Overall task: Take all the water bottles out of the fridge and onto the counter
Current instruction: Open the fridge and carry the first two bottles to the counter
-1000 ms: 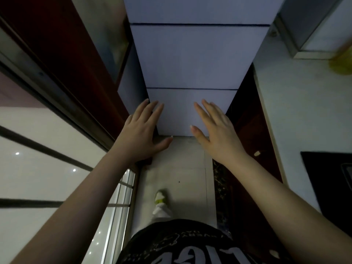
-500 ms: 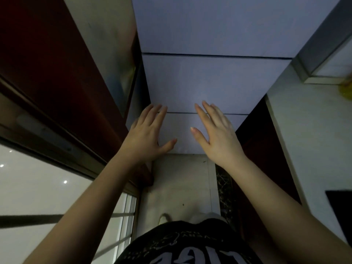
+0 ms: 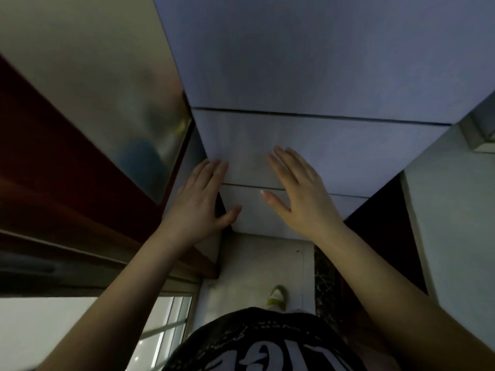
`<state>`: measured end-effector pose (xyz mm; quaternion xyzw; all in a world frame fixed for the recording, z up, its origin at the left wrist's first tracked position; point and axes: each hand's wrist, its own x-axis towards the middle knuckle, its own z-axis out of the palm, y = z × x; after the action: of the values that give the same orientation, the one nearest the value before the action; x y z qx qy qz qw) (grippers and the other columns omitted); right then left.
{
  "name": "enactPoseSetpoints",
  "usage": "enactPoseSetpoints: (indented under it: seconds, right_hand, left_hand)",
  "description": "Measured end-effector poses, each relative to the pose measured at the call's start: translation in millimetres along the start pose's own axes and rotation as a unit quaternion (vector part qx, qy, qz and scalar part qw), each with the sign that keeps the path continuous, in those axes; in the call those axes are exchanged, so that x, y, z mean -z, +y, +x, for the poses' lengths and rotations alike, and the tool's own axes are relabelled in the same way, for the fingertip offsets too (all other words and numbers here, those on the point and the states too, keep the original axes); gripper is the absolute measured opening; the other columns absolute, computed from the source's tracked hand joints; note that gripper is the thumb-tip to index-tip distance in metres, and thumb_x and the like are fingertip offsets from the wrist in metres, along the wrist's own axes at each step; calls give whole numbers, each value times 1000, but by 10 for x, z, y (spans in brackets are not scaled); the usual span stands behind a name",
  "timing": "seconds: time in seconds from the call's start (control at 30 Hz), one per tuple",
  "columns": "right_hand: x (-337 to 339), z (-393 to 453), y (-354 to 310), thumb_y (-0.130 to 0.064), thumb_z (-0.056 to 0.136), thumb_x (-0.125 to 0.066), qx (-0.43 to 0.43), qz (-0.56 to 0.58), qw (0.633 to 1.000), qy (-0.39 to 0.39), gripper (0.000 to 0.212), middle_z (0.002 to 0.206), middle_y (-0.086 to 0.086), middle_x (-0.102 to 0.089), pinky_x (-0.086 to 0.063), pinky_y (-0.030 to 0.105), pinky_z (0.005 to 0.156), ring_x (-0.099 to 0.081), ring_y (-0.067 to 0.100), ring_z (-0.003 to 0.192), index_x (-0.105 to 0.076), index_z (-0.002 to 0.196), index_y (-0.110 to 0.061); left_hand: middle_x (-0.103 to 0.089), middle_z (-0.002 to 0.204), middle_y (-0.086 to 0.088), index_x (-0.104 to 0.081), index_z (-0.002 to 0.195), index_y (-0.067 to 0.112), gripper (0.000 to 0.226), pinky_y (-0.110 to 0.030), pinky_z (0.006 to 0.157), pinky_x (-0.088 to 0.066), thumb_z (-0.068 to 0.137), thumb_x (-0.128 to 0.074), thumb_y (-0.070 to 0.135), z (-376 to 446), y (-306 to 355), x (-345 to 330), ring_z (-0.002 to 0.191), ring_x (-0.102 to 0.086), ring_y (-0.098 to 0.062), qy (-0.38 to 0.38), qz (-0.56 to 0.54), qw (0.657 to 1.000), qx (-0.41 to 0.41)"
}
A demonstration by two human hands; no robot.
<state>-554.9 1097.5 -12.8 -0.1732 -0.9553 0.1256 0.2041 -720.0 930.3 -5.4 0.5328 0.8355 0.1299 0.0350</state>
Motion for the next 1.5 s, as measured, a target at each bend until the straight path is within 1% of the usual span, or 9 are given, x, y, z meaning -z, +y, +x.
enactPoseSetpoints:
  seconds: [0.13, 0.47, 0.57, 0.67, 0.87, 1.0, 1.1, 1.2, 1.5]
  right_hand:
    - [-14, 249, 164, -53, 99, -33, 34, 11, 999, 1, 65, 158, 8, -27, -22, 36, 118, -21, 23, 147, -25, 152, -16]
    - [-88, 813, 143, -48, 98, -39, 77, 35, 996, 15, 65, 160, 4, -23, -21, 37, 118, -17, 19, 148, -25, 152, -15]
    - [-116, 1004, 19, -46, 98, -41, 84, 29, 996, 25, 65, 159, 2, -23, -20, 36, 118, -18, 19, 147, -22, 153, -16]
    - [-131, 1189, -66, -44, 97, -43, 101, 12, 994, 43, 65, 157, 5, -28, -24, 38, 117, -25, 23, 145, -19, 152, -18]
    - [-79, 1537, -228, -41, 96, -46, 119, -21, 989, 81, 64, 154, 8, -35, -33, 45, 113, -30, 27, 143, -25, 151, -15]
    - [-29, 1745, -336, -42, 96, -45, 125, -52, 987, 80, 64, 155, 8, -35, -35, 46, 112, -31, 28, 142, -28, 151, -14]
    - [-8, 1811, -401, -41, 96, -43, 127, -60, 986, 84, 64, 156, 6, -33, -32, 44, 113, -30, 28, 142, -27, 152, -15]
    - [17, 1811, -428, -41, 97, -42, 121, -57, 986, 96, 62, 155, 6, -35, -30, 42, 114, -31, 27, 142, -28, 152, -16]
    - [115, 1655, -419, -44, 98, -39, 118, -52, 986, 106, 61, 155, 5, -34, -28, 40, 115, -31, 26, 142, -25, 151, -17]
  left_hand:
    - [-25, 160, -10, -20, 156, 15, 94, -51, 117, -27, 82, -37, 71, 290, 39, 85, 149, -19, -28, 23, -4, 999, 23]
    - [-34, 156, -11, -24, 154, 11, 82, -51, 113, -34, 90, -44, 59, 783, -220, 357, 144, -31, -29, 117, -14, 992, 53]
    - [-36, 155, -12, -25, 153, 7, 79, -42, 114, -33, 91, -51, 49, 903, -341, 423, 141, -35, -28, 172, -55, 982, 58]
    - [-31, 158, -8, -18, 155, 10, 77, -23, 108, -27, 95, -59, 37, 1036, -376, 522, 140, -32, -20, 212, -174, 955, 112]
    - [-38, 154, -7, -18, 154, 9, 72, -11, 94, -33, 98, -58, 28, 1502, -416, 654, 133, -41, -11, 245, -388, 868, 191]
    - [-53, 142, -8, -35, 147, 11, 71, -39, 103, -47, 89, -56, 46, 1759, -533, 602, 126, -54, -18, 262, -455, 833, 175]
    - [-64, 126, -6, -49, 134, 13, 67, -48, 97, -50, 83, -54, 56, 1837, -578, 602, 113, -62, -21, 252, -489, 816, 178]
    - [-66, 118, -6, -55, 128, 13, 63, -50, 94, -51, 83, -52, 58, 1835, -602, 602, 108, -63, -22, 257, -479, 822, 168]
    - [-64, 124, -7, -55, 131, 11, 59, -50, 97, -50, 89, -50, 52, 1828, -608, 624, 114, -60, -22, 267, -434, 848, 147]
